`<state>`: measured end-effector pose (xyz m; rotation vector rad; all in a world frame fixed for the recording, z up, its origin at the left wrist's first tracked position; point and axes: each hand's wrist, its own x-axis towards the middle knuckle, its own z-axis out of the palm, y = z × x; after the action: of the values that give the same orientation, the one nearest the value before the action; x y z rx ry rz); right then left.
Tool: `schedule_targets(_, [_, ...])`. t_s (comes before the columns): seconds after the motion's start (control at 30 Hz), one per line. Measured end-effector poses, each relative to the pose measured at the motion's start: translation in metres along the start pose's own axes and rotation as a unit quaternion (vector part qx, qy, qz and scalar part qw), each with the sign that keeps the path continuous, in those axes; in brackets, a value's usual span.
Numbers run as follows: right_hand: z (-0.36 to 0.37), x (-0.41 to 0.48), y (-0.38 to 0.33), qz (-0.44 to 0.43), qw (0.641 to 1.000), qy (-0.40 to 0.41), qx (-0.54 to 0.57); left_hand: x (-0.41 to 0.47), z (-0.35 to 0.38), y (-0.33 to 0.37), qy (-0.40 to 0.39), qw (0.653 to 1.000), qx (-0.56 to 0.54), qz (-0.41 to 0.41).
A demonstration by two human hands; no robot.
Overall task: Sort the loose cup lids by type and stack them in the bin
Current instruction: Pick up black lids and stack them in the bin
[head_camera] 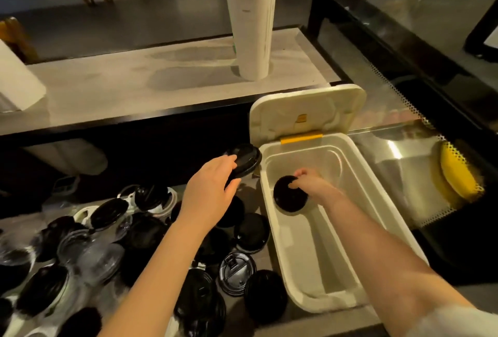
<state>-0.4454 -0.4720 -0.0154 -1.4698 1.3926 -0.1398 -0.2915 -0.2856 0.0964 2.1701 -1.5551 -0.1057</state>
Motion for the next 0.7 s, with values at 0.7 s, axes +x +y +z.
schedule_targets(0.7, [-0.028,-0.055,-0.056,-0.315,0.943,0.096,-0.043,0.007,0.013,0.016,0.058,0.970,0.113,0.208])
